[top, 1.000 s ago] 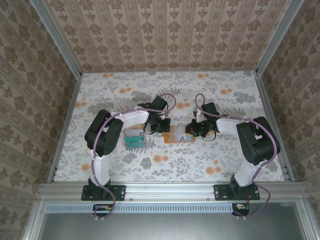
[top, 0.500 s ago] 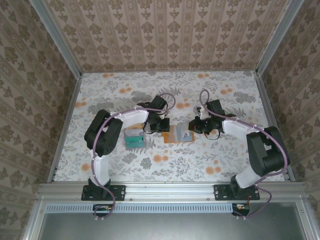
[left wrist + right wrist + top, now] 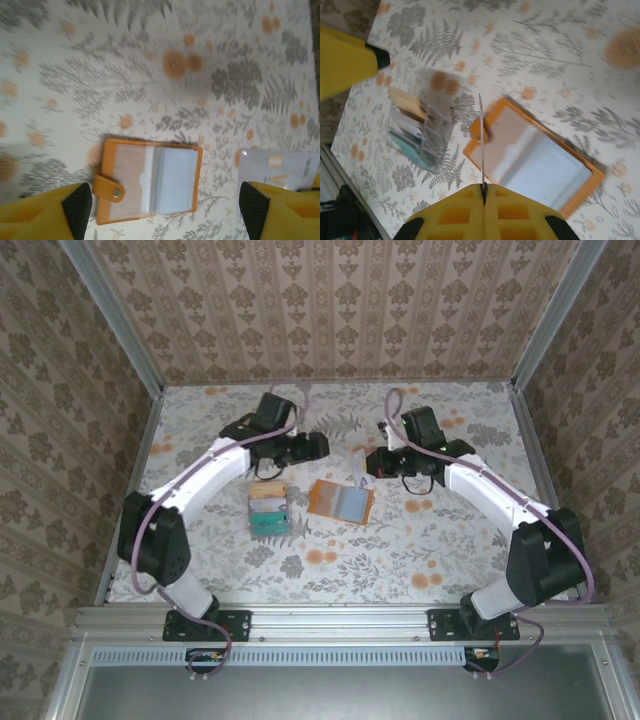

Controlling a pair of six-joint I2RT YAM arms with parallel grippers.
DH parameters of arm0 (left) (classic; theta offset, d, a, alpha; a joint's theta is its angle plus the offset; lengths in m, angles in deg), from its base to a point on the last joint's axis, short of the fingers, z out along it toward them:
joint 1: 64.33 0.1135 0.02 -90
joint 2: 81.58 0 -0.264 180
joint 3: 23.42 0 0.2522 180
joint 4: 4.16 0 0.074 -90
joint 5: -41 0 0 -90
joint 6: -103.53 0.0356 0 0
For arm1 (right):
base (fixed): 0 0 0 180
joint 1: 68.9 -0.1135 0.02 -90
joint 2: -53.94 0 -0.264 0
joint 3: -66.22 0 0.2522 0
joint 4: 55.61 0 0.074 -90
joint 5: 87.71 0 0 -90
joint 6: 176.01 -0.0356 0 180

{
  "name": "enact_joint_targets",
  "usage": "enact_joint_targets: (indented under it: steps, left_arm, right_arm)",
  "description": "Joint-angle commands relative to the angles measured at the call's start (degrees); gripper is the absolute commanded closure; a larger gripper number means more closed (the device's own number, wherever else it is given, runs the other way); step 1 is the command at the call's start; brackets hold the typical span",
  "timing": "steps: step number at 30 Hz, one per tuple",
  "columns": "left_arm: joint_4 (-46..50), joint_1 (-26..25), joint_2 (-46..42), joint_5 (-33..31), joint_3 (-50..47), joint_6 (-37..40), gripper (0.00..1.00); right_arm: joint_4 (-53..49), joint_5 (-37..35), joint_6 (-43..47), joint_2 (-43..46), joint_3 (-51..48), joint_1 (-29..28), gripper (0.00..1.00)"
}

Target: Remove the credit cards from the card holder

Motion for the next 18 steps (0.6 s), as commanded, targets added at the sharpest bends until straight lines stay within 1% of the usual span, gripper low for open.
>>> enact_joint_targets:
  steps: [1,3,5,7,8,9,11,12,18]
  left_arm:
    - [2.9,2.3,-4.1,-1.6,-2.8,0.5,0.19]
    - [4.1,3.2,-6.2,-1.6,-3.9,0.9,0.19]
    - [4.8,3.3,-8.7,-1.7,-5.3,0.8,0.18]
    - [5.4,5.7,-11.5,-2.5,-6.9,0.3,0.18]
    - [5.7,6.3,-13.0,-3.0,-7.8,0.0,0.10]
    - [6.0,7.0,-14.3,-3.3,-8.4,-0.1,0.08]
    - [7.2,8.8,-17.3,-4.3,-9.5,-0.2,0.01]
    - [7.9,9.6,-18.6,-4.9,-9.9,-0.2,0.00]
    - [12.6,15.6,-27.1,-7.8,-13.0,-0.1,0.00]
  right_arm:
    - [-5.5,-2.2,3.9,-3.4,4.5,-1.8,1.00]
    - [-4.6,-1.5,3.3,-4.7,5.3,-2.6,1.00]
    - [-3.7,-1.8,4.1,-5.5,6.3,-4.5,1.00]
    - [-3.3,-3.3,5.7,-6.7,7.9,-6.7,1.00]
    - [-3.4,-3.9,6.8,-7.5,9.0,-7.8,1.00]
    - [-3.3,-4.4,7.5,-8.3,10.1,-8.8,1.00]
    - [-3.6,-4.4,9.3,-10.5,12.9,-10.8,1.00]
    - [-3.8,-4.8,10.4,-11.4,14.0,-11.7,1.00]
    - [-4.8,-6.6,23.1,-17.6,20.6,-18.5,1.00]
